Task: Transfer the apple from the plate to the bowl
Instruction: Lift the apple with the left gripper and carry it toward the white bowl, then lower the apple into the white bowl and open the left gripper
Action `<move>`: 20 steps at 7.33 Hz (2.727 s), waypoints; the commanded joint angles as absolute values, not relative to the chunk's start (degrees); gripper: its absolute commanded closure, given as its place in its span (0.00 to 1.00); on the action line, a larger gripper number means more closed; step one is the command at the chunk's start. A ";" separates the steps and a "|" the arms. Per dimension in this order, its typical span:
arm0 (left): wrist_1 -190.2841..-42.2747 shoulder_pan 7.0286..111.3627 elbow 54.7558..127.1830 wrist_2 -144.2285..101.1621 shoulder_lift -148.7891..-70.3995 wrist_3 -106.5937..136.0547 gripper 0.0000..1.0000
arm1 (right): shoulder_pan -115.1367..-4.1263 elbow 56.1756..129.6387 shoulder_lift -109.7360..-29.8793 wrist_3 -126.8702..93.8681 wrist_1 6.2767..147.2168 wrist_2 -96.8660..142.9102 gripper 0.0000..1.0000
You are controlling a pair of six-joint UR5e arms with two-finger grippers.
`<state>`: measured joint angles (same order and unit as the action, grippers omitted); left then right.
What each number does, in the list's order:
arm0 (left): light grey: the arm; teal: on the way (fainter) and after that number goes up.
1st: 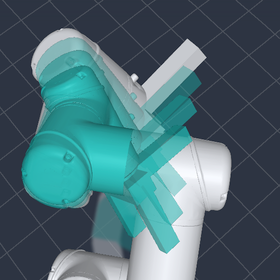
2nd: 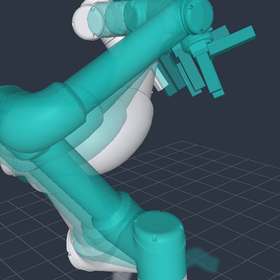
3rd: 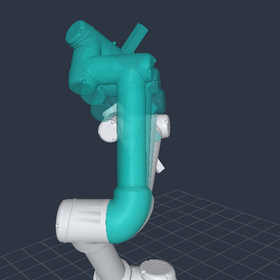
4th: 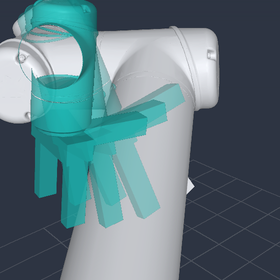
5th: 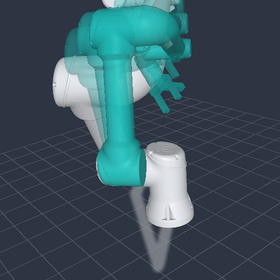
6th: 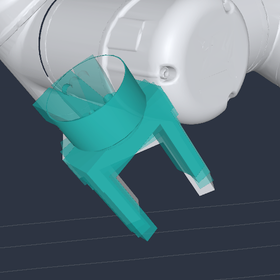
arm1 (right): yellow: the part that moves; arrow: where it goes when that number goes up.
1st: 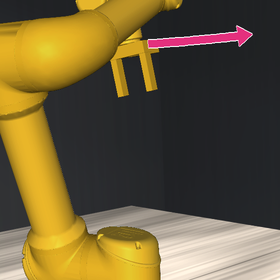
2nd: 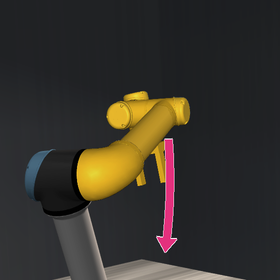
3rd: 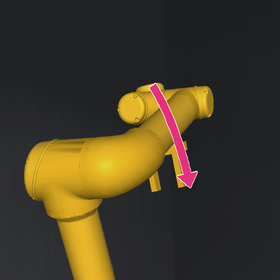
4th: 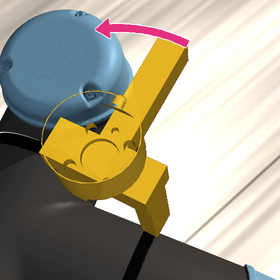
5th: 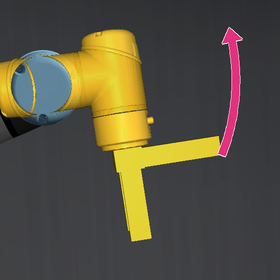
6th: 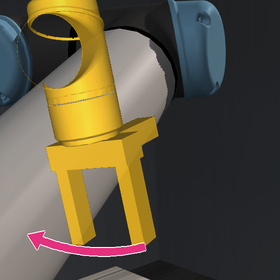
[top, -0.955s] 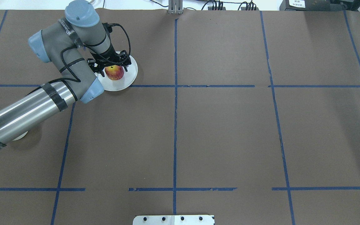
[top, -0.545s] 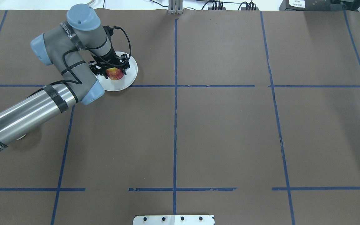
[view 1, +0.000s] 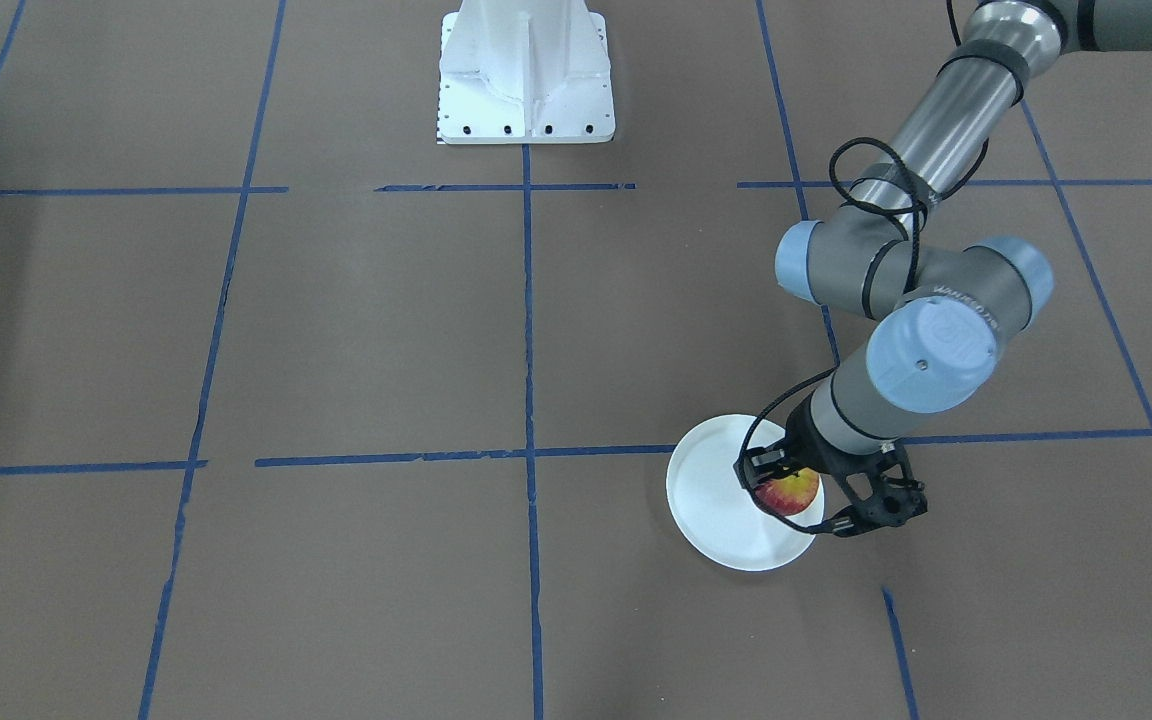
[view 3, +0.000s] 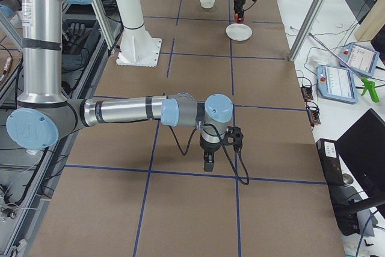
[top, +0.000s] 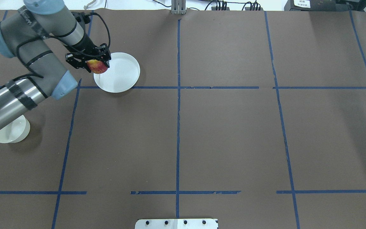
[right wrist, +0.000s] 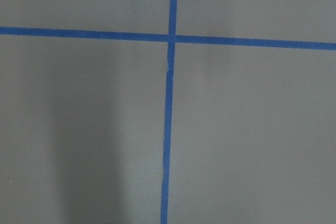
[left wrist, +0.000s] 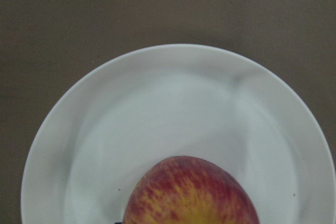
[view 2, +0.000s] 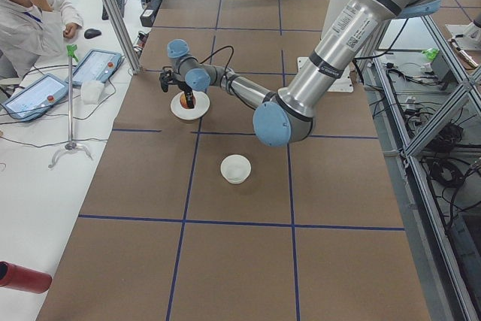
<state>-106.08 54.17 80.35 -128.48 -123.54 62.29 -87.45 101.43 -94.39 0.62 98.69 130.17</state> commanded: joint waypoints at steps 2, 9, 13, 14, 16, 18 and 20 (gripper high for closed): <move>-101.86 55.46 105.05 -127.37 -101.42 54.67 0.90 | -87.45 101.43 -94.39 0.62 98.70 130.17 0.00; -124.89 50.10 104.41 -119.09 -79.18 54.05 0.88 | -87.45 101.42 -94.39 0.62 98.70 130.17 0.00; -124.89 49.83 103.01 -119.18 -79.45 53.70 0.86 | -87.45 101.42 -94.39 0.70 98.70 130.17 0.00; -124.89 49.83 102.49 -119.18 -79.37 53.35 0.82 | -87.45 101.43 -94.39 0.62 98.70 130.17 0.00; -124.98 49.83 101.78 -119.27 -79.45 53.26 0.56 | -87.45 101.34 -94.39 0.62 98.70 130.17 0.00; -124.89 49.83 101.34 -119.53 -79.72 53.61 0.00 | -87.45 101.34 -94.39 0.62 98.70 130.17 0.00; -124.63 50.01 102.38 -120.06 -79.45 53.09 0.00 | -87.45 101.34 -94.39 0.62 98.70 130.17 0.00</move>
